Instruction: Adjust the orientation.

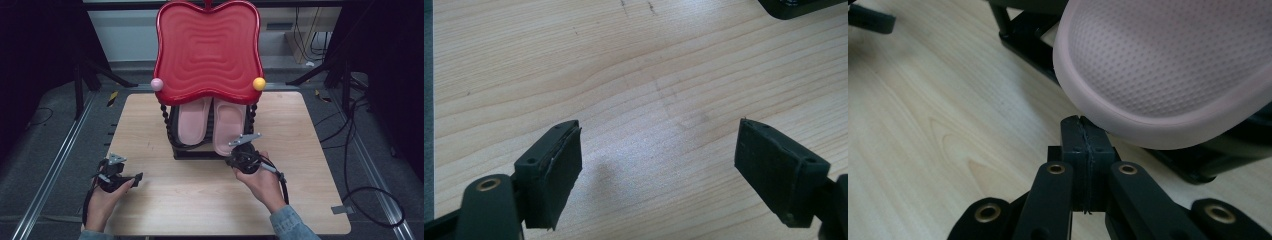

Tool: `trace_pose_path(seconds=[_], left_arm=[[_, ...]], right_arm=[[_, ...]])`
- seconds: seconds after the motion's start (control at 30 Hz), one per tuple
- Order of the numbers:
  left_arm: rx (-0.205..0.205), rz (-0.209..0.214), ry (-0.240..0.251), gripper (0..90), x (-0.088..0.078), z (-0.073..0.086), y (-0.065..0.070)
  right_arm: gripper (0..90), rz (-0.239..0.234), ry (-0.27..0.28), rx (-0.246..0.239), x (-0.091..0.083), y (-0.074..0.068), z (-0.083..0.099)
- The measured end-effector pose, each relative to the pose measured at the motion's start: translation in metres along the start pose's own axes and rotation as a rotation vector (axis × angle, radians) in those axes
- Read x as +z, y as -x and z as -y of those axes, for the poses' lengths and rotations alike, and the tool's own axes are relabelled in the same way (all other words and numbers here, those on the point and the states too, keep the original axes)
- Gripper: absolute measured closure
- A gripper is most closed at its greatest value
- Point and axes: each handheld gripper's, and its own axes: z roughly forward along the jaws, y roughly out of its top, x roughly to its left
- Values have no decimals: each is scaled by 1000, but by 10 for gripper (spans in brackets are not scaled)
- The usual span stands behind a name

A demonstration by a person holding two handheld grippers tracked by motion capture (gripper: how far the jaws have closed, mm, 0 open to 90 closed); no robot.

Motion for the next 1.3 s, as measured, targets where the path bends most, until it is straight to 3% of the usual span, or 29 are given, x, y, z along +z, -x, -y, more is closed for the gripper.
trace_pose_path(seconds=[0.33, 0.83, 1.3], left_arm=[[0, 3, -3, 187, 0, 0, 1], [0, 2, -4, 187, 0, 0, 1], [-1, 3, -2, 187, 0, 0, 1]], right_arm=[[900, 16, 11, 1, 7, 7, -16], [900, 44, 35, -26, -5, 7, -8], [900, 36, 37, -29, 4, 4, -21]])
